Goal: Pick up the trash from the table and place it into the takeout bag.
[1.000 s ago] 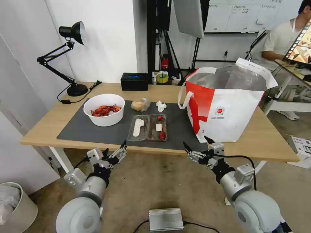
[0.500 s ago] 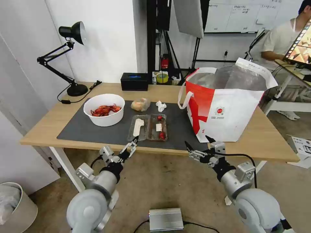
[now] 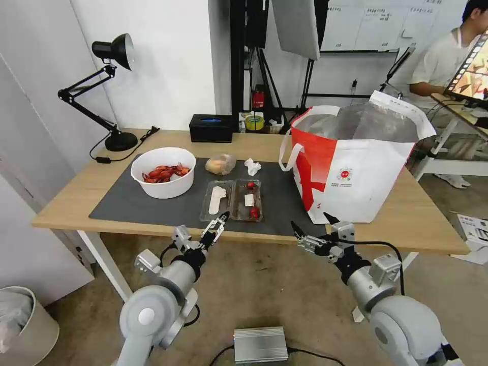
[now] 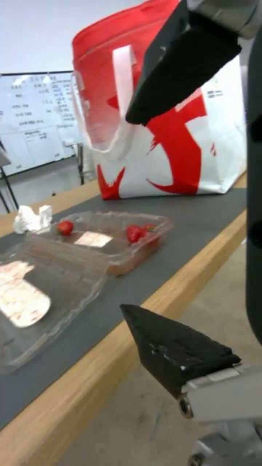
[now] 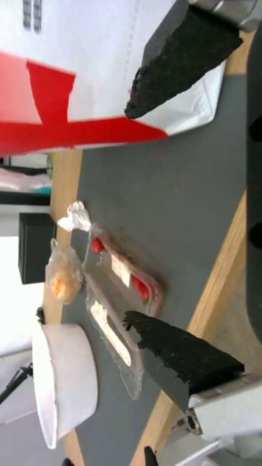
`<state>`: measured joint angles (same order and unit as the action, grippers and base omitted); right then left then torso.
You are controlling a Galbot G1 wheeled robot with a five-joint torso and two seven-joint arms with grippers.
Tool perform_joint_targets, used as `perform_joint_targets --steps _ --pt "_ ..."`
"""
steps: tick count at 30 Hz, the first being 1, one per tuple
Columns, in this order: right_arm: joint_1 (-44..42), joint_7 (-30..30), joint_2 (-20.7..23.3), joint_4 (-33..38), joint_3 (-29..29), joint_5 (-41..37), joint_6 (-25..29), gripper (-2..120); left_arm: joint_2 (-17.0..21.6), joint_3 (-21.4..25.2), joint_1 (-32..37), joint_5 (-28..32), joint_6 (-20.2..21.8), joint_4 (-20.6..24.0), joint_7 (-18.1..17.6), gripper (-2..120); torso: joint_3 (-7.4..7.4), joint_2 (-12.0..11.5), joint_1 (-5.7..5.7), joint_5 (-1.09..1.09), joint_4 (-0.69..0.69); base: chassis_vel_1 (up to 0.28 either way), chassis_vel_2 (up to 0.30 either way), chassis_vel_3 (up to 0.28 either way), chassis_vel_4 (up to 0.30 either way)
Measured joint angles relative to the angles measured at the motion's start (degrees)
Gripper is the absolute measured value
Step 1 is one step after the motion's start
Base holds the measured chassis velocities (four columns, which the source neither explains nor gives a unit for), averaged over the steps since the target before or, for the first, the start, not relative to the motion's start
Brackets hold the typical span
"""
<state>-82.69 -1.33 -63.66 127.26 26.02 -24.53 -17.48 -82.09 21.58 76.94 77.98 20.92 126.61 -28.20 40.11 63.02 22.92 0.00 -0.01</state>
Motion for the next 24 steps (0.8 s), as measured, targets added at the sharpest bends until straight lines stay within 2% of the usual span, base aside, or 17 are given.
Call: perform_joint_targets --steps 7,13,24 --pt "1.1 0.0 0.1 -0.7 -1.1 0.0 0.0 100 -0.5 0.5 -0.7 -0.2 -0.4 -1.1 -1.1 100 0.00 0.0 0.00 0.00 0.01 0.000 0.000 0.000 0.000" --pt "1.7 0.1 0.1 -1.3 -1.1 -0.1 0.0 100 -0.8 -0.7 -4.4 -0.2 -1.1 -4.9 -1.4 100 0.00 0.0 0.00 0.00 0.01 0.000 0.000 0.000 0.000" --pt "1.7 0.1 -0.2 -1.6 -0.9 -0.1 0.0 100 -1.1 -2.7 -8.4 0.3 -1.3 -8.4 -2.3 100 0.00 0.0 0.00 0.00 0.00 0.000 0.000 0.000 0.000"
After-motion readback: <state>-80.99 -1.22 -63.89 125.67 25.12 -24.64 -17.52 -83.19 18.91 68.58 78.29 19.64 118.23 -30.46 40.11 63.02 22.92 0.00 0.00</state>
